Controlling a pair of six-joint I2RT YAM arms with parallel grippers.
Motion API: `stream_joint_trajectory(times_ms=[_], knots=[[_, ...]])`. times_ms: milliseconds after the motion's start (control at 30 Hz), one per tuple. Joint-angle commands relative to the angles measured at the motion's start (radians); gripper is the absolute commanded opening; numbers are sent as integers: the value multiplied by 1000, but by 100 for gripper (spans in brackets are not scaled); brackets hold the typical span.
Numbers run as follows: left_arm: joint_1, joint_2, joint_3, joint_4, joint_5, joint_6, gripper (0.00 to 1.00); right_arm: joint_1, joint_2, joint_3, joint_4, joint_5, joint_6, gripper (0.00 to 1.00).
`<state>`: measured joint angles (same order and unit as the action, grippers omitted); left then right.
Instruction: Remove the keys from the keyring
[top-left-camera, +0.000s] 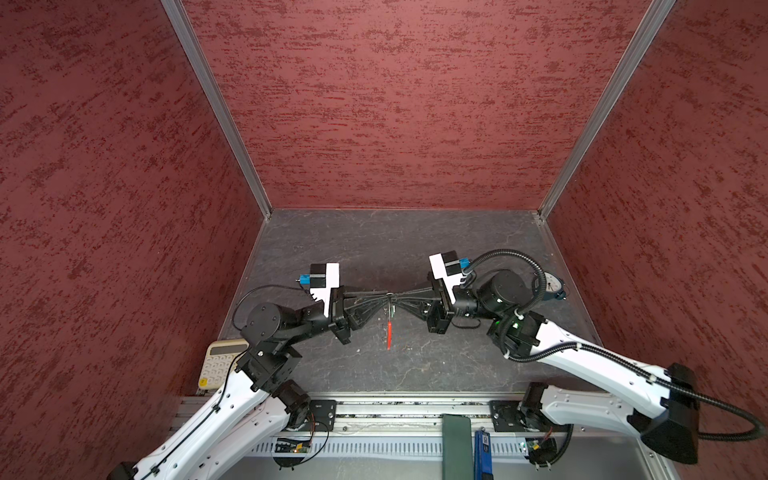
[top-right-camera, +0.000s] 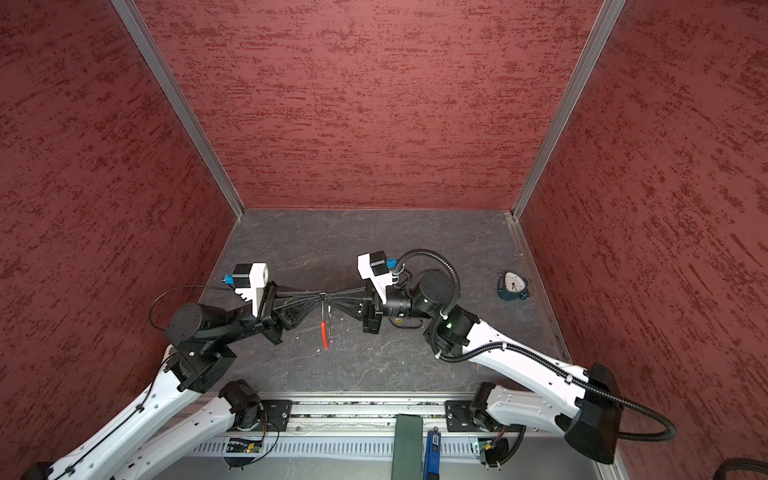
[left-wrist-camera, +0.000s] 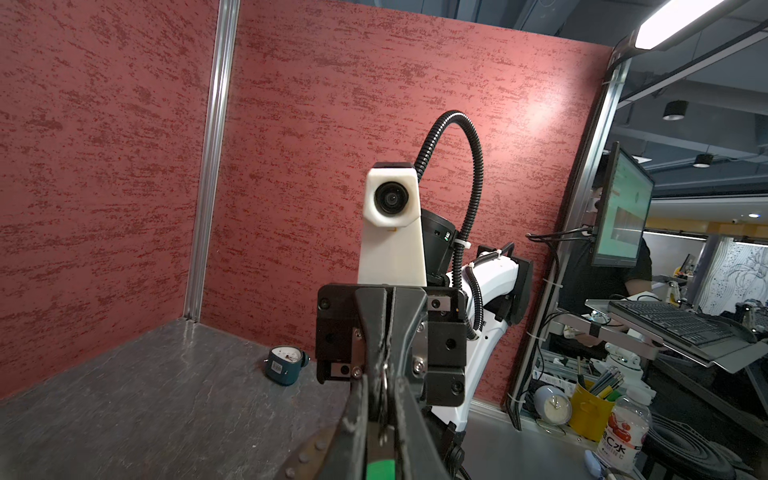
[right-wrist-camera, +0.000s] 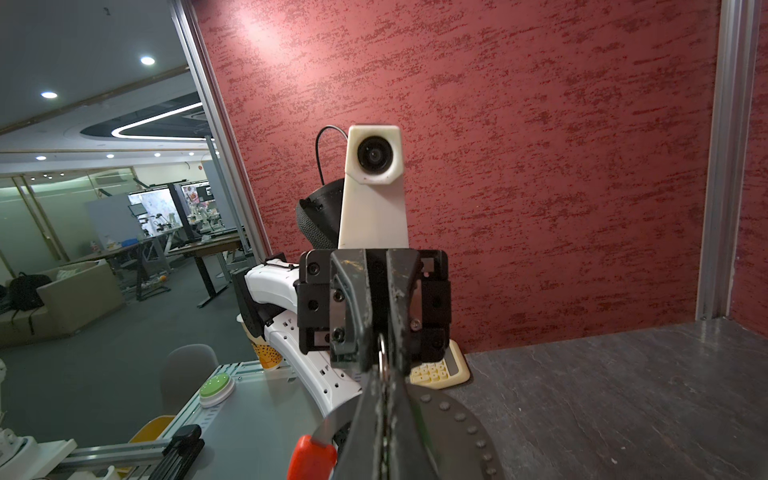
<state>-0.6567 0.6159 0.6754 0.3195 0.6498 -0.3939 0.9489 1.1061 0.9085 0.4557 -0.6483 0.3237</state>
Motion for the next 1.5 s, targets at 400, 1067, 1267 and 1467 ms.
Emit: stream_joint_trajectory(times_ms=[400, 1067, 1267, 1467], knots=[[0, 75, 247, -569, 95, 87, 37, 9, -47, 216, -678, 65, -232, 0], [1, 205, 403, -792, 193, 170, 16, 10, 7, 394, -943, 88, -304, 0], [1, 226, 414, -809, 203, 176, 7, 10, 8, 404, -950, 99, -307, 0], [-1, 220, 398, -759, 219, 164, 4, 10, 19, 417, -948, 96, -298, 0]])
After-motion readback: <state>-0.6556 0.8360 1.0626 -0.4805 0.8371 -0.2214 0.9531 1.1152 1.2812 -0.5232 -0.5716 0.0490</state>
